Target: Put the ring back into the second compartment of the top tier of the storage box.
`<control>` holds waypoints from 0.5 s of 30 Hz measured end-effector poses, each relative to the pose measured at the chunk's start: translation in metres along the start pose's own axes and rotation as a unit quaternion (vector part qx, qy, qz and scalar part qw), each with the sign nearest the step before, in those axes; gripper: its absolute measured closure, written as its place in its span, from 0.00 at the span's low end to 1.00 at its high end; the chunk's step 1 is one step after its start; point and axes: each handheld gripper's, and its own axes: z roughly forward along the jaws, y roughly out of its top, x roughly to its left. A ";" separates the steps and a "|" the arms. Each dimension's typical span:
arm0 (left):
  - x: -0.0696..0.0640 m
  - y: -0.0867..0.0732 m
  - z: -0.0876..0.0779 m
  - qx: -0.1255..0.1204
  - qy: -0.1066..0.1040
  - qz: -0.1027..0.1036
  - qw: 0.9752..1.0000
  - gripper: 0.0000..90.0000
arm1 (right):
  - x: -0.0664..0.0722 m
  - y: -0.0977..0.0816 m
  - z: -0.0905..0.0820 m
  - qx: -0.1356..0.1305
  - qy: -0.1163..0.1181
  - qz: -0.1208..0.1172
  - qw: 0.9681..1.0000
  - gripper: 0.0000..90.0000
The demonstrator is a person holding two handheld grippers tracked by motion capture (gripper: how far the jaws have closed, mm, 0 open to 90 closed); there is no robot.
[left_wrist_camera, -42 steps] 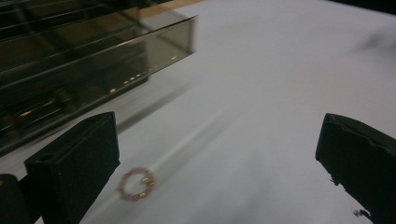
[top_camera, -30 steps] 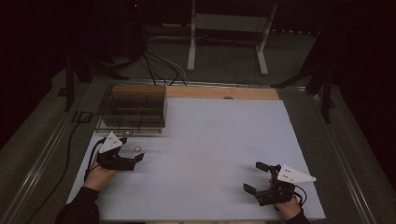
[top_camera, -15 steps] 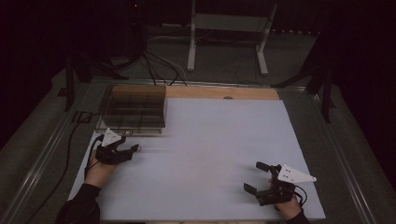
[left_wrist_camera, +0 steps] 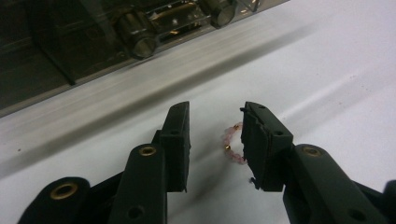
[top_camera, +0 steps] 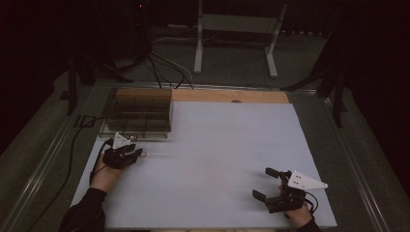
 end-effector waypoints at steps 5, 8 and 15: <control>0.001 0.000 0.005 0.005 -0.015 -0.008 1.000 0.77 | 0.000 0.000 0.000 0.001 0.000 -0.002 1.000 0.02; 0.000 -0.001 0.008 0.010 -0.017 -0.006 1.000 0.80 | 0.000 0.000 0.000 0.000 -0.002 -0.002 1.000 0.02; 0.002 -0.001 0.012 0.018 -0.022 -0.008 1.000 0.88 | 0.000 0.000 0.000 0.002 -0.003 -0.004 1.000 0.02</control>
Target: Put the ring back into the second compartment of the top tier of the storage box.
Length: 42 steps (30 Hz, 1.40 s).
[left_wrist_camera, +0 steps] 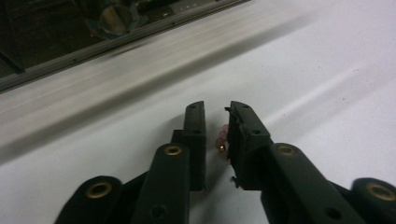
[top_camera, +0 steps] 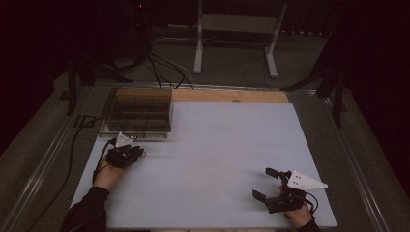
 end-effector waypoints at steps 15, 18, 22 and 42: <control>-0.001 0.002 0.000 0.006 -0.007 0.009 1.000 0.99 | 0.000 0.000 0.000 -0.001 0.000 0.000 1.000 0.02; -0.001 0.001 -0.002 0.003 -0.005 0.010 1.000 1.00 | 0.000 0.000 0.000 -0.001 0.000 0.001 1.000 0.02; -0.001 0.002 -0.006 -0.009 -0.006 0.007 1.000 1.00 | 0.000 0.000 0.000 -0.001 -0.001 0.001 1.000 0.02; -0.004 0.007 -0.026 -0.020 -0.002 0.016 1.000 1.00 | -0.001 0.000 -0.001 -0.003 -0.003 0.004 1.000 0.02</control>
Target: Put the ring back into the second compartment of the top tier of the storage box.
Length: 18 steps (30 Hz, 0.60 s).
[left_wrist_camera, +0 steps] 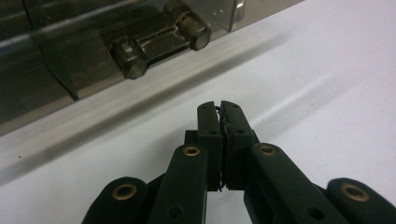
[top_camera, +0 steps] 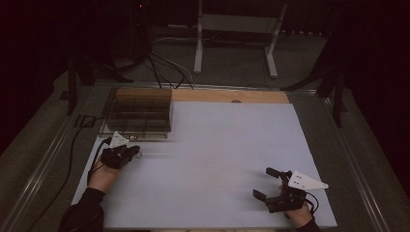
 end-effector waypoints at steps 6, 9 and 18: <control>-0.003 0.002 -0.004 0.000 -0.008 0.003 1.000 1.00 | 0.000 0.000 0.000 0.001 -0.002 0.000 1.000 0.02; -0.004 0.002 -0.006 0.002 -0.009 0.006 1.000 1.00 | 0.000 0.000 0.000 0.002 -0.002 0.000 1.000 0.02; -0.009 0.006 -0.011 -0.001 -0.016 0.014 1.000 1.00 | 0.000 0.000 0.000 0.002 -0.002 -0.001 1.000 0.02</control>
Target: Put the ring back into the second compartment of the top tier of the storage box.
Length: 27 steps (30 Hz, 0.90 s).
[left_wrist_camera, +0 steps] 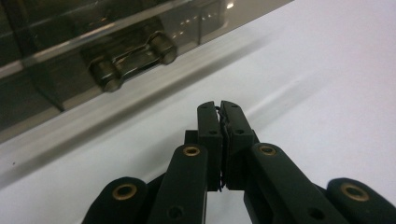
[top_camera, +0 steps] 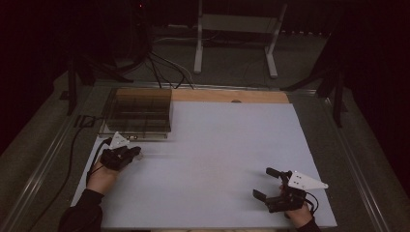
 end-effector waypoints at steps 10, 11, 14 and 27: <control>-0.004 0.006 -0.007 -0.009 -0.009 0.005 1.000 1.00 | 0.000 0.000 -0.001 -0.001 0.000 0.002 1.000 0.02; -0.004 0.007 -0.008 -0.009 -0.009 0.005 1.000 1.00 | 0.000 0.000 -0.001 -0.001 0.000 0.002 1.000 0.02; -0.005 0.008 -0.009 -0.005 -0.011 0.009 1.000 1.00 | 0.000 0.000 0.000 -0.001 0.000 0.002 1.000 0.02; -0.012 0.015 -0.018 -0.014 -0.026 0.020 0.999 1.00 | 0.000 0.000 0.000 -0.001 -0.001 0.002 1.000 0.02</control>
